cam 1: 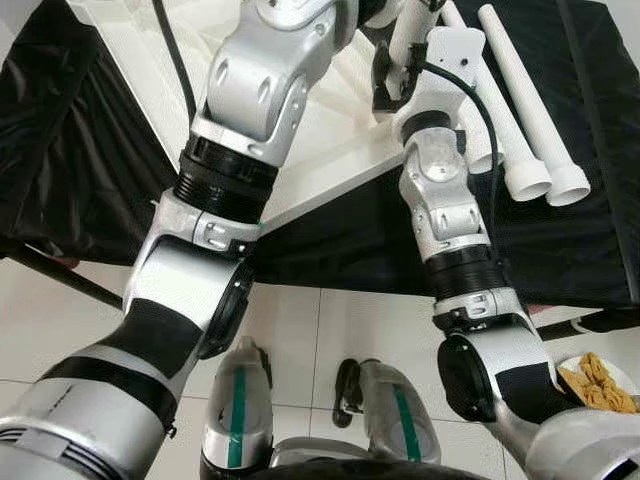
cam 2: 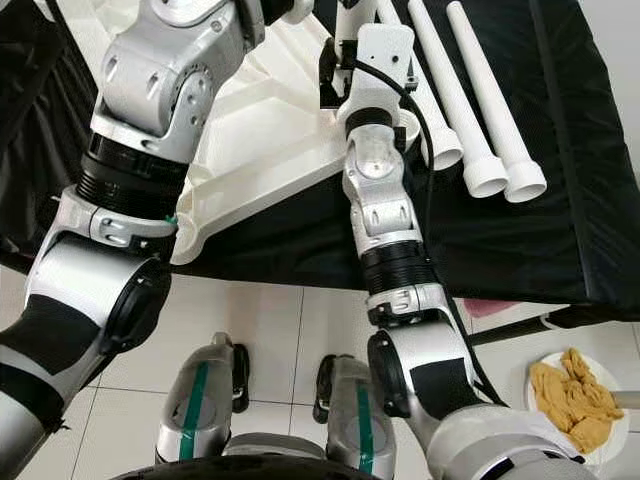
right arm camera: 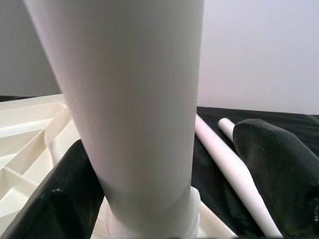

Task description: Building children table

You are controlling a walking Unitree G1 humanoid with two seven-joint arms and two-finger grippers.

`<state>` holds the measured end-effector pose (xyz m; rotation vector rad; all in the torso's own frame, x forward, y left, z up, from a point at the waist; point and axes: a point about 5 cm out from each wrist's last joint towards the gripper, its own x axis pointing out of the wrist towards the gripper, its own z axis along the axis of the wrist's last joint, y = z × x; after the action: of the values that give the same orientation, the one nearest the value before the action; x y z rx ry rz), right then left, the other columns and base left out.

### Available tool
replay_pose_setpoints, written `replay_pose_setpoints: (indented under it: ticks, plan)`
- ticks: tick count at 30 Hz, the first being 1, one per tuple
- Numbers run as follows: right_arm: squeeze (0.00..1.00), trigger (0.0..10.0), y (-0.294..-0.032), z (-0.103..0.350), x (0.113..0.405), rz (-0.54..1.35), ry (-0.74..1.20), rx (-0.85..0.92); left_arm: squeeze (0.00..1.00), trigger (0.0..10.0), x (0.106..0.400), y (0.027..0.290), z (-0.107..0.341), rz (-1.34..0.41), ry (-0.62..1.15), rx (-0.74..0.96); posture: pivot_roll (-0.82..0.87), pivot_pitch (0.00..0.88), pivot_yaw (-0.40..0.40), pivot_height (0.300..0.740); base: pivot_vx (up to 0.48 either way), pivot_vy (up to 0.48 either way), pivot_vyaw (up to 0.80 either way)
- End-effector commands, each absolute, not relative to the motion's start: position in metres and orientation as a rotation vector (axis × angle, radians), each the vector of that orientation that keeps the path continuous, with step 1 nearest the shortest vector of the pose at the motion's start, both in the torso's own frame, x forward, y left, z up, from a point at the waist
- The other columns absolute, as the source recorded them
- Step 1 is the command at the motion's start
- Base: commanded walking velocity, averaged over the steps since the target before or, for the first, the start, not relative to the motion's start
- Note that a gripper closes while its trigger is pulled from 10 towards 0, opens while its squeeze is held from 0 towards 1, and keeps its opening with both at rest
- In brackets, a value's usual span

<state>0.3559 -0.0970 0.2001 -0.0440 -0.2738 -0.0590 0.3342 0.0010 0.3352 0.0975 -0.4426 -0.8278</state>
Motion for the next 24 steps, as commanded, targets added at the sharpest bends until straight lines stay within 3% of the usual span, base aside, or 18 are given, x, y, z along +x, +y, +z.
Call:
replay_pose_setpoints:
  ticks: [1, 3, 4, 5, 6, 15, 16, 24]
  plan:
    - [0.00, 10.0, -0.1002, 0.1994, 0.3537, -0.092, -0.283, -0.049, 0.00, 10.0, 0.3426, 0.0121, 0.3442, -0.582, -0.474, 0.044, 0.07, 0.000, -0.031, 0.740, 0.000, 0.000, 0.00]
    - [0.00, 10.0, -0.0990, 0.1989, 0.3534, -0.096, -0.285, -0.053, 0.00, 10.0, 0.3428, 0.0105, 0.3446, -0.585, -0.476, 0.042, 0.07, 0.000, -0.033, 0.740, 0.000, 0.000, 0.00]
    - [0.00, 8.4, -0.0992, 0.2000, 0.3534, -0.102, -0.296, -0.064, 0.00, 10.0, 0.3427, 0.0098, 0.3447, -0.587, -0.477, 0.044, 0.07, 0.000, -0.035, 0.740, 0.000, 0.000, 0.00]
    - [0.00, 8.4, -0.0993, 0.2008, 0.3535, -0.108, -0.304, -0.072, 0.00, 10.0, 0.3427, 0.0094, 0.3447, -0.588, -0.478, 0.045, 0.07, 0.000, -0.035, 0.740, 0.000, 0.000, 0.00]
    - [0.00, 10.0, -0.0988, 0.2019, 0.3538, -0.109, -0.314, -0.082, 0.00, 10.0, 0.3425, 0.0089, 0.3449, -0.590, -0.478, 0.046, 0.07, 0.000, -0.035, 0.740, 0.000, 0.000, 0.00]
    - [0.00, 9.6, -0.0980, 0.2020, 0.3550, -0.137, -0.332, -0.114, 0.00, 10.0, 0.3421, 0.0076, 0.3462, -0.597, -0.484, 0.051, 0.08, 0.000, -0.035, 0.740, 0.000, 0.000, 0.00]
    - [0.00, 10.0, -0.0990, 0.2018, 0.3553, -0.148, -0.333, -0.122, 0.00, 10.0, 0.3418, 0.0073, 0.3466, -0.599, -0.486, 0.052, 0.08, 0.000, -0.035, 0.740, 0.000, 0.000, 0.00]
    - [0.00, 10.0, -0.1034, 0.1986, 0.3576, -0.199, -0.331, -0.120, 0.00, 10.0, 0.3407, 0.0062, 0.3472, -0.607, -0.483, 0.039, 0.08, 0.000, -0.032, 0.740, 0.000, 0.000, 0.00]
